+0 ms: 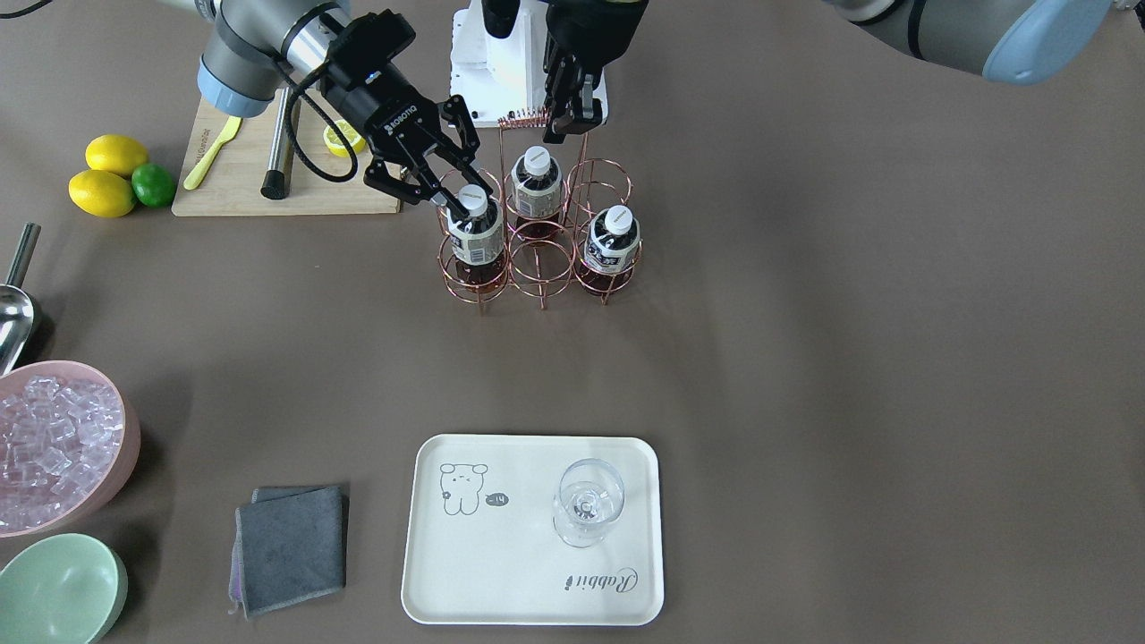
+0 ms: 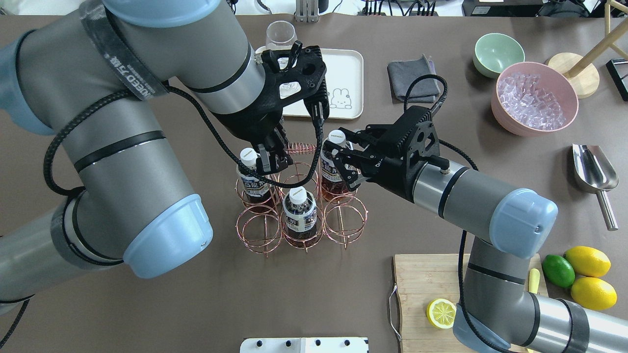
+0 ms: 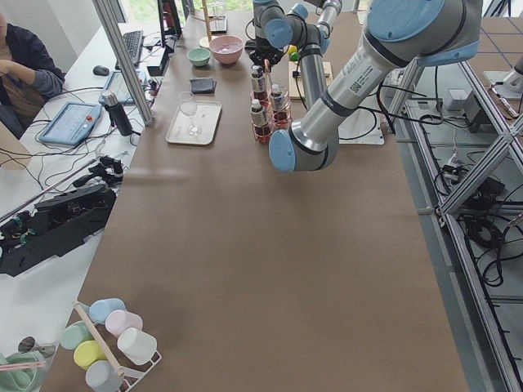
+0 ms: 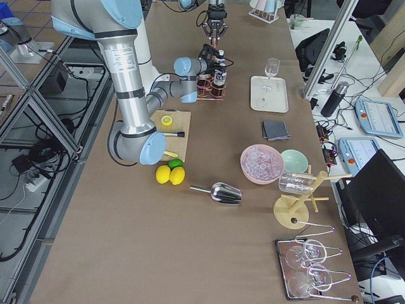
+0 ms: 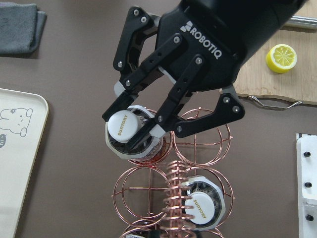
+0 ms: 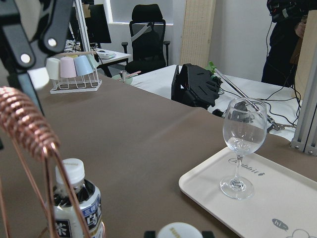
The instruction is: Take tea from basket to plate
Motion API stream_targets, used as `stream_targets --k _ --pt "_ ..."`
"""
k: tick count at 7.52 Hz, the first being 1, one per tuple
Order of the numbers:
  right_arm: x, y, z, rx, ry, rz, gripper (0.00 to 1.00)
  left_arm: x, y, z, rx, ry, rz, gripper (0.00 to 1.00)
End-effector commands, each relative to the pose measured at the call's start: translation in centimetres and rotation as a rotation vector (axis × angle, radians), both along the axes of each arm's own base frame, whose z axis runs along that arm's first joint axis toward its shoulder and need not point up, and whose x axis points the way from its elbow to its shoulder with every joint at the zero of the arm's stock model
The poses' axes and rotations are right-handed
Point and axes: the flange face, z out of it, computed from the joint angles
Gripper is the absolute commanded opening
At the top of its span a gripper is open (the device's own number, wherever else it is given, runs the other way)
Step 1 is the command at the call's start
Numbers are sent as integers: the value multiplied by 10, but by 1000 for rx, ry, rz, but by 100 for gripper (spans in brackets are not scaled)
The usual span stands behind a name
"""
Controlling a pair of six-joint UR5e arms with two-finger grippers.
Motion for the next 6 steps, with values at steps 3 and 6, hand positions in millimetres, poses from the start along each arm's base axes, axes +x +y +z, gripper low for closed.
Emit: stream_targets --k 3,6 --pt "65 -20 -64 1 13 3 0 -1 -1 2 -1 -3 -3 0" --pt "100 -49 -69 2 26 4 0 -1 -1 2 -1 -3 -4 0"
